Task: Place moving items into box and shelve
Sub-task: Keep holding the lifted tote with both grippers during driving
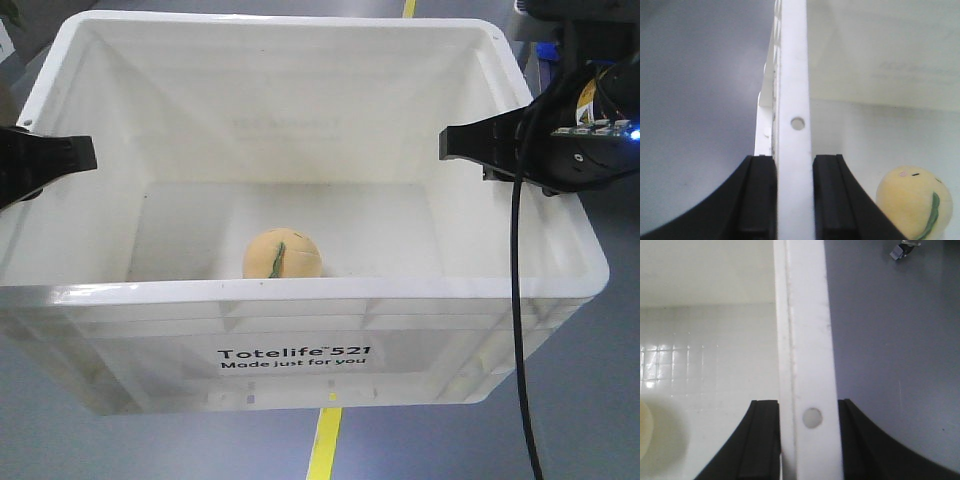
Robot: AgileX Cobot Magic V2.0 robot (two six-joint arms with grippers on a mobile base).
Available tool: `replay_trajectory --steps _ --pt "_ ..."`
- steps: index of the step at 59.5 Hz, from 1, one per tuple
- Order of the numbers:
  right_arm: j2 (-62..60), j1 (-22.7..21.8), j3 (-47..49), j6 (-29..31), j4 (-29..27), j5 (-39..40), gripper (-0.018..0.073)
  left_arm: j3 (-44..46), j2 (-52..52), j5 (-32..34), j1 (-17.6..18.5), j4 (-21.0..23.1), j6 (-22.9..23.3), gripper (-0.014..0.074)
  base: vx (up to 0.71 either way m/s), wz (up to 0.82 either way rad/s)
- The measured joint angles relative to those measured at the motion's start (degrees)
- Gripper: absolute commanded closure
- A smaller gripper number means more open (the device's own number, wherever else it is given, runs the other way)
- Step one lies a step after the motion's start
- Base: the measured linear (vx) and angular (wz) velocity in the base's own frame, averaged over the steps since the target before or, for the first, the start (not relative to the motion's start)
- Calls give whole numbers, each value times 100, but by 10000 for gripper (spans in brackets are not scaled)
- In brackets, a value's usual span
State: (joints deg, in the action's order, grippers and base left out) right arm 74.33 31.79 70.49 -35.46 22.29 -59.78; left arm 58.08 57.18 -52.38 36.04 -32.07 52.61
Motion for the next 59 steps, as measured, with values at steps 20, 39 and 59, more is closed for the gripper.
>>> replay_trajectory --steps 20,39,59 --pt "0 0 0 0 0 0 477 0 0 0 0 0 0 435 38 0" --pt "0 0 0 0 0 0 477 0 0 0 0 0 0 435 39 -2" --pt "0 0 0 0 0 0 477 0 0 0 0 0 0 435 39 -2"
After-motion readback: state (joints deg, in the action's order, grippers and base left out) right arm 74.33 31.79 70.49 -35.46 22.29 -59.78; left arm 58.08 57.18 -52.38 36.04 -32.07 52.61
